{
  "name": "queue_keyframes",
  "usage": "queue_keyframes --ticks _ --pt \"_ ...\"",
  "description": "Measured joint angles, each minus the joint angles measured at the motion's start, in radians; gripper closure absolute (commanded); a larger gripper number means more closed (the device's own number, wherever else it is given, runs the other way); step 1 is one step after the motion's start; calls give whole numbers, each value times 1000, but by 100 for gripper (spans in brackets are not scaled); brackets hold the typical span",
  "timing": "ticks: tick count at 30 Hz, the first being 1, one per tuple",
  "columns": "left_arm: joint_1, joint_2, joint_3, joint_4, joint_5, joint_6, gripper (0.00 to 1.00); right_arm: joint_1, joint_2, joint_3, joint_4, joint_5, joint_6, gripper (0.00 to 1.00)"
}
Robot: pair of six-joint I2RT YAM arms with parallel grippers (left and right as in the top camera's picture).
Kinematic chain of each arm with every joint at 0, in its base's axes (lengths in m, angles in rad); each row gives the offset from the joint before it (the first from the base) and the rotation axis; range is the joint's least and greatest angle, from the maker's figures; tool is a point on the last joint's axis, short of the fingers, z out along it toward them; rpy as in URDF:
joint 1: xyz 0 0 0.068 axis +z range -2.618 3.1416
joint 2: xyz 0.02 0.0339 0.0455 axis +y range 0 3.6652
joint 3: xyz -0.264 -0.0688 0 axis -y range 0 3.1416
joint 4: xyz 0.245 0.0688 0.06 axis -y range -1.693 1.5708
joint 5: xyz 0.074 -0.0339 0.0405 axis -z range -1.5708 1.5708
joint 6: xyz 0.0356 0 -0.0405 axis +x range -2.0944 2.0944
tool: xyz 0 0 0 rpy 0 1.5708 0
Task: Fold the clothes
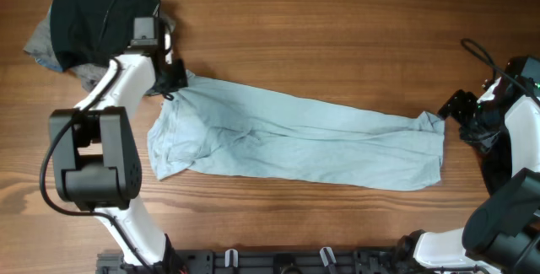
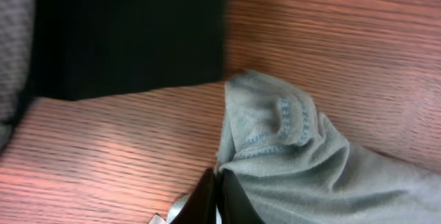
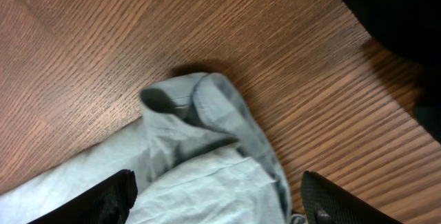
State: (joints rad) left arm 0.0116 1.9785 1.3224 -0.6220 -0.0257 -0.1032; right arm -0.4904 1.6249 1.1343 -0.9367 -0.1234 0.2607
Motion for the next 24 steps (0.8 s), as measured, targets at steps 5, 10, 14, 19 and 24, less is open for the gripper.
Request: queue_keyframes --ticks 5,10,14,19,24 --pt "16 -5 0 -83 43 -12 20 0 0 0 5 0 0 18" --pt "30 -8 1 -198 54 -13 12 0 0 0 7 0 -1 18" --pt "87 -7 -33 -209 61 10 22 0 0 0 2 0 -5 18" --pt "104 -20 -77 -169 133 73 94 0 0 0 8 0 -5 17" --pt "109 -20 -87 -175 86 11 96 0 0 -1 -2 0 -5 17"
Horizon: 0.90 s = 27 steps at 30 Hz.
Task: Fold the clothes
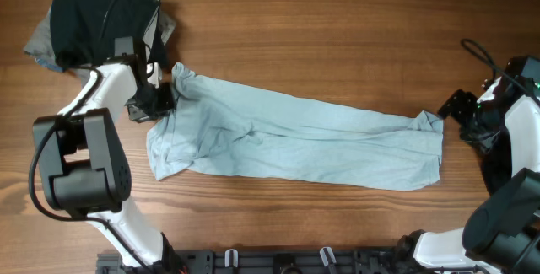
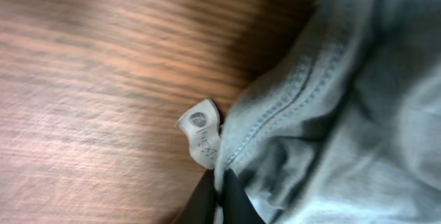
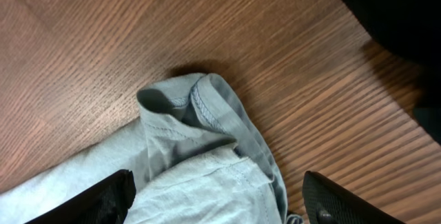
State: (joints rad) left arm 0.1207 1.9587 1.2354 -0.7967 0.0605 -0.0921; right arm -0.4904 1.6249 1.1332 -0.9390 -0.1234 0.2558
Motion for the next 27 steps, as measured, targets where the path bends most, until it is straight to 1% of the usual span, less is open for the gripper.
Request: queue_keyframes --ticks 3,5,6,8,9,10,12,13,15,17,19,20,21,22,23,24,25,26,27 --pt "30 -1 0 -24 -24 -72 96 0 0 -43 9 -1 -1 16" --pt "67 -1 0 -38 -33 -108 96 0 0 -121 47 -27 -19 13" --pt "84 -1 0 -40 -37 -117 93 0 1 -159 66 -47 -24 12" --pt "109 -1 0 -42 -45 -135 82 0 1 -232 97 -87 -21 11" --pt "112 -1 0 -43 -53 -140 80 0 1 -255 114 -95 -15 10" --pt "112 -1 0 -45 -61 -140 74 0 1 -277 137 -109 -16 10" --pt "113 -1 0 -48 -74 -147 69 -2 -9 -316 194 -168 -49 10" --pt "113 -1 0 -50 -82 -150 68 -3 -10 -318 198 -192 -61 10" --pt "116 -2 0 -52 -88 -152 67 -3 -29 -354 280 -288 -97 11" --pt "116 -3 0 -53 -89 -153 67 3 -35 -377 328 -352 -117 12" --pt "117 -3 0 -52 -89 -153 66 25 -35 -394 361 -418 -130 17" --pt "117 -3 0 -52 -89 -153 66 35 -34 -400 372 -431 -127 31" --pt "117 -3 0 -53 -89 -153 66 42 -32 -403 380 -440 -123 32" --pt "117 -3 0 -53 -89 -153 66 44 -30 -403 370 -436 -118 29" --pt "117 -3 0 -53 -89 -153 66 42 -21 -399 322 -424 -107 28" --pt "117 -3 0 -53 -89 -153 65 39 -20 -384 273 -401 -97 24" --pt "117 -3 -1 -53 -89 -153 64 33 -20 -375 238 -376 -92 18" --pt "117 -3 -1 -53 -90 -153 63 15 -18 -341 145 -302 -73 15" --pt "118 -3 -2 -53 -90 -153 62 0 -19 -317 100 -267 -70 11"
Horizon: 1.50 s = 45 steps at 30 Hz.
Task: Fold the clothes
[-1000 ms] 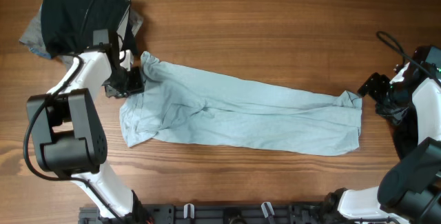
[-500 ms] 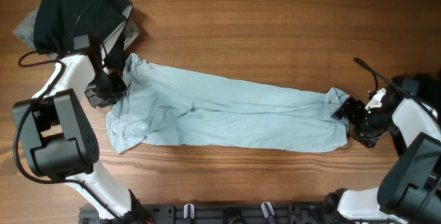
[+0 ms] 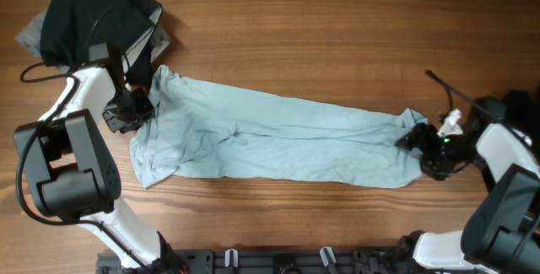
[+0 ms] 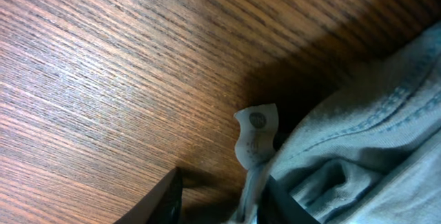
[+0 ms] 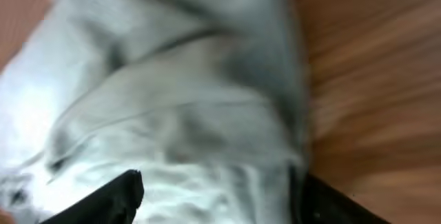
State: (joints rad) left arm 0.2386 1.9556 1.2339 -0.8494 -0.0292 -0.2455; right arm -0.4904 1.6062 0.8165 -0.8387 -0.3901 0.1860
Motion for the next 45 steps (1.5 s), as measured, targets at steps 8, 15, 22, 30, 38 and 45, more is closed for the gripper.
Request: queue_keyframes --ticks 8,15,22,30,38,45 --pt "0 -1 0 5 0 0 60 -35 -86 193 -36 57 5 17" --pt "0 -1 0 7 0 0 59 78 14 139 64 74 -2 38" --pt "0 -1 0 10 0 0 58 102 59 136 66 84 -27 79" --pt "0 -1 -1 13 0 0 57 102 68 140 -135 178 37 96" --pt "0 -2 -1 14 0 0 55 102 -92 217 -234 216 19 27" --pt "0 -2 -2 15 0 0 55 102 -97 211 -41 128 -43 34"
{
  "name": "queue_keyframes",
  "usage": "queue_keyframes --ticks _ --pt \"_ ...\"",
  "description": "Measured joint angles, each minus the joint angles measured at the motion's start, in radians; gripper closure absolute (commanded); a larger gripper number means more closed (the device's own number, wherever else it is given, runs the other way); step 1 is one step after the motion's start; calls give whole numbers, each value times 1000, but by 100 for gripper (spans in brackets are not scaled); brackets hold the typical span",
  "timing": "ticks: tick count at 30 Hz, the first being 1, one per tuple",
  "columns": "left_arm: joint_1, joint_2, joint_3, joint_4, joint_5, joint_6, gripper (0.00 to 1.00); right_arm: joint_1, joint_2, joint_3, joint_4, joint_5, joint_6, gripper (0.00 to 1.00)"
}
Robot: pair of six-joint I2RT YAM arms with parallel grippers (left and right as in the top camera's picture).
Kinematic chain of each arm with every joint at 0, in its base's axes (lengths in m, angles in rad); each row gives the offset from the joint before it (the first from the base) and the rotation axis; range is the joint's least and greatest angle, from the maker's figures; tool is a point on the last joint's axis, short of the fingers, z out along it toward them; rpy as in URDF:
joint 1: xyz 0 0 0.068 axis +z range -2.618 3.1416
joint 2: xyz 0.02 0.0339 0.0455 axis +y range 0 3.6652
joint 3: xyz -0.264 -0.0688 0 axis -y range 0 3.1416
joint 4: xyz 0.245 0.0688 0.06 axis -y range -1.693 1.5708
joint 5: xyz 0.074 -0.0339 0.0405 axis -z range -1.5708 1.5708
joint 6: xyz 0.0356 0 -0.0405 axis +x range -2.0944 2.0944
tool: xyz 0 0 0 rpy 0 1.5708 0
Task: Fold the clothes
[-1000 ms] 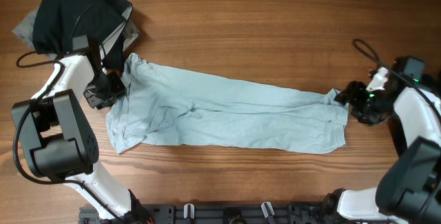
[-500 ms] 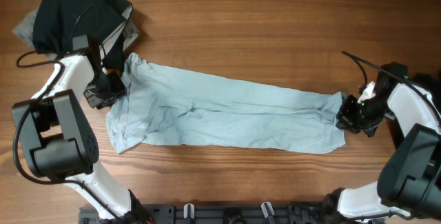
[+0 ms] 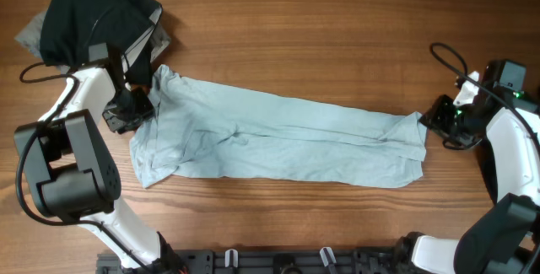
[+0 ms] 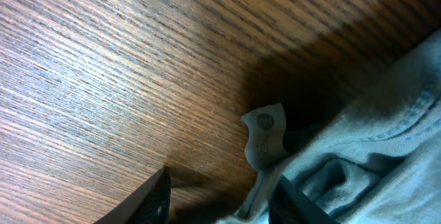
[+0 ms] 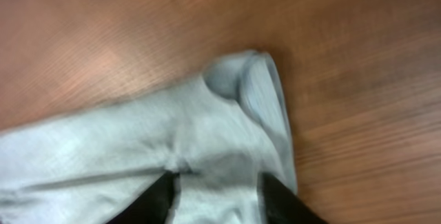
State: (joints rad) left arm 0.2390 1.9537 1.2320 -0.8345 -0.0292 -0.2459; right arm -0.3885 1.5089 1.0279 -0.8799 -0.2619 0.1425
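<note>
Light blue trousers (image 3: 278,135) lie stretched across the table, waist to the left and leg hems to the right. My left gripper (image 3: 135,107) stands open at the waist's upper left corner. In the left wrist view (image 4: 220,207) the waistband (image 4: 358,162) and its grey label (image 4: 265,138) lie between the fingers. At the hem end my right gripper (image 3: 434,120) is open too. The right wrist view (image 5: 217,200) shows the folded hem (image 5: 248,93) just ahead and cloth between the fingers.
A heap of dark clothes (image 3: 93,13) with a grey garment (image 3: 34,42) under it sits at the back left corner, close to the left arm. A black cable (image 3: 447,55) loops by the right arm. Bare wooden table (image 3: 321,29) lies behind the trousers.
The right gripper has moved back and to the right, from over the hem end to its far corner, with its fingers closer together. The left gripper and the trousers have barely shifted.
The left gripper was shut on the waist corner near the dark heap, the right one wide open beside the hem. The waist then lay further left with the left gripper still shut. By 1.5 s ago the trousers lay further left and the left gripper was open.
</note>
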Motion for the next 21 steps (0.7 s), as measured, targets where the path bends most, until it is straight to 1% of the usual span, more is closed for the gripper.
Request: queue_keyframes --ticks 1,2,3,4,5,8,10,13,15,16,17,19,20,21 --pt "0 0 0 0 0 0 55 0 0 -5 34 -9 -4 39" --pt "0 0 0 0 0 0 55 2 0 -10 49 -14 -7 69" --pt "0 0 0 0 0 0 55 6 0 -21 63 -21 -9 85" --pt "0 0 0 0 0 0 55 11 1 -37 76 -26 -10 94" --pt "0 0 0 0 0 0 55 19 6 -63 92 -29 -10 96" --pt "0 0 0 0 0 0 55 41 46 -146 163 -34 14 96" --pt "0 0 0 0 0 0 54 51 78 -193 159 -33 43 95" --pt "0 0 0 -1 0 0 53 50 97 -202 -45 18 120 96" --pt "0 -1 -1 0 0 0 52 35 96 -167 -126 83 150 96" --pt "0 -1 -1 0 0 0 51 18 94 -130 -144 113 160 94" --pt "0 -1 -1 0 0 0 50 2 91 -98 -146 133 168 84" --pt "3 -1 -1 0 0 0 48 -40 76 -36 -113 146 177 30" --pt "3 -1 -1 0 1 0 46 -58 68 -21 -82 138 169 19" --pt "3 -1 -1 0 5 0 45 -73 63 -15 -48 114 156 12"
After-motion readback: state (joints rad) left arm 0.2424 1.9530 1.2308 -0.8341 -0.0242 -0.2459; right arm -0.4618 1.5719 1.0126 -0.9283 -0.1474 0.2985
